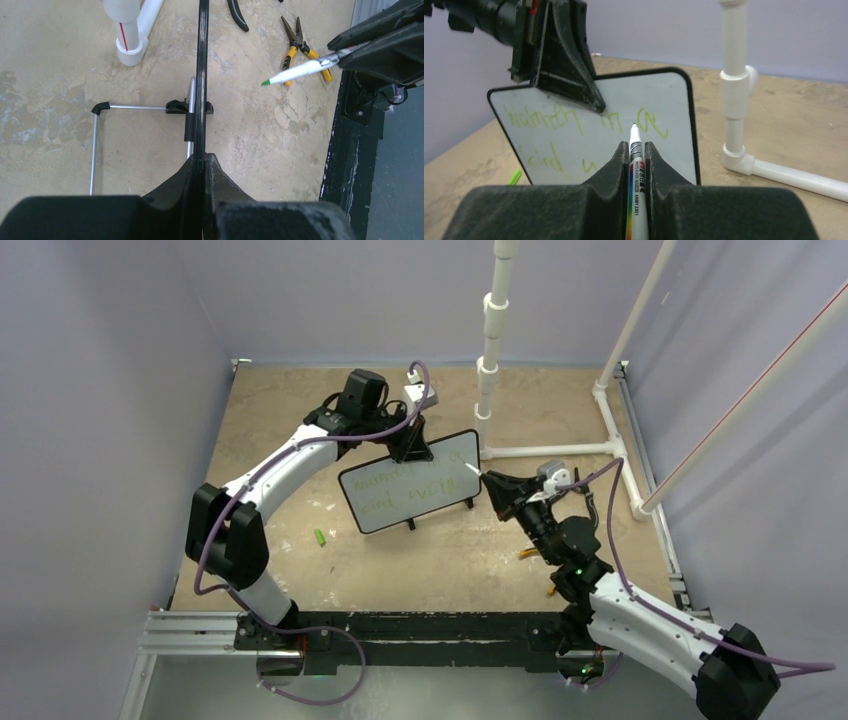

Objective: Write a sentence on the whiteboard

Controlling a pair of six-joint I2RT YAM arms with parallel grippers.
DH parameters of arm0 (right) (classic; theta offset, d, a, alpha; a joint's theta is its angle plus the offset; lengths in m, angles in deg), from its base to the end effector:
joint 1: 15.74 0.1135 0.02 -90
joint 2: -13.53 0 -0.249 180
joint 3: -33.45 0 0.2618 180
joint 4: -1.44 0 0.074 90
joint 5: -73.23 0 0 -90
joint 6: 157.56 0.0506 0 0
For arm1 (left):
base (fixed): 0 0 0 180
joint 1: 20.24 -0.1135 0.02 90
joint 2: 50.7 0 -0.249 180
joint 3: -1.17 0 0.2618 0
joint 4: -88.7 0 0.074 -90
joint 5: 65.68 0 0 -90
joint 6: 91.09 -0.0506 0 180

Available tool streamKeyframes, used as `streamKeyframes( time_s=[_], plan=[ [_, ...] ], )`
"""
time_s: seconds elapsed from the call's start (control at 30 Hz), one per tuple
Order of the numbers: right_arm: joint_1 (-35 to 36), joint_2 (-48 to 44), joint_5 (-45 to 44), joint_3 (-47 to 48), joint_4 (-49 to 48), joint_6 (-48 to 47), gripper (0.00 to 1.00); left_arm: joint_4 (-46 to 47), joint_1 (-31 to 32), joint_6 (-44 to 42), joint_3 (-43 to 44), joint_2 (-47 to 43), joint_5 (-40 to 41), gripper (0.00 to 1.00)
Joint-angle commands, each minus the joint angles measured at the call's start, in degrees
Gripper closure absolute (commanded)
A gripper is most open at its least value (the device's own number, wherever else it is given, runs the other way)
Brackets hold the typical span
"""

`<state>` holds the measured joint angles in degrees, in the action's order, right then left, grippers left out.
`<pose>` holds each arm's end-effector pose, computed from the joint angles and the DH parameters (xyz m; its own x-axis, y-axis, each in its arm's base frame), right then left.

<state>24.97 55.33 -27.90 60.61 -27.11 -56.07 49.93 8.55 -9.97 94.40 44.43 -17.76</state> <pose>0.1638 0.1281 0.2430 0.0794 0.3262 -0.9420 -0.5242 0.8174 0.2388 0.3242 -0.2168 0.2801 -0.4404 0.3727 -0.8168 0.8815 0.3524 -0.3144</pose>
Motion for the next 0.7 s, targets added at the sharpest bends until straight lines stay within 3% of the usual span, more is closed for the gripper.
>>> streamKeyframes(
  time_s=[0.0,0.3,0.67],
  plan=[
    [0.0,3.1,8.5,-0.7,-0.1,-1.3,1.0,-3.1,0.3,-1.5,-4.8,1.2,-3.3,1.0],
    [-0.1,14.9,7.8,1.6,-2.3,-1.4,1.0,0.5,0.4,-0.2,-7.1,0.5,-2.4,1.0],
    [0.0,17.4,3.2,2.3,-6.3,-2.1,1.0,1.0,0.5,0.3,-7.2,0.5,-3.2,1.0]
  ],
)
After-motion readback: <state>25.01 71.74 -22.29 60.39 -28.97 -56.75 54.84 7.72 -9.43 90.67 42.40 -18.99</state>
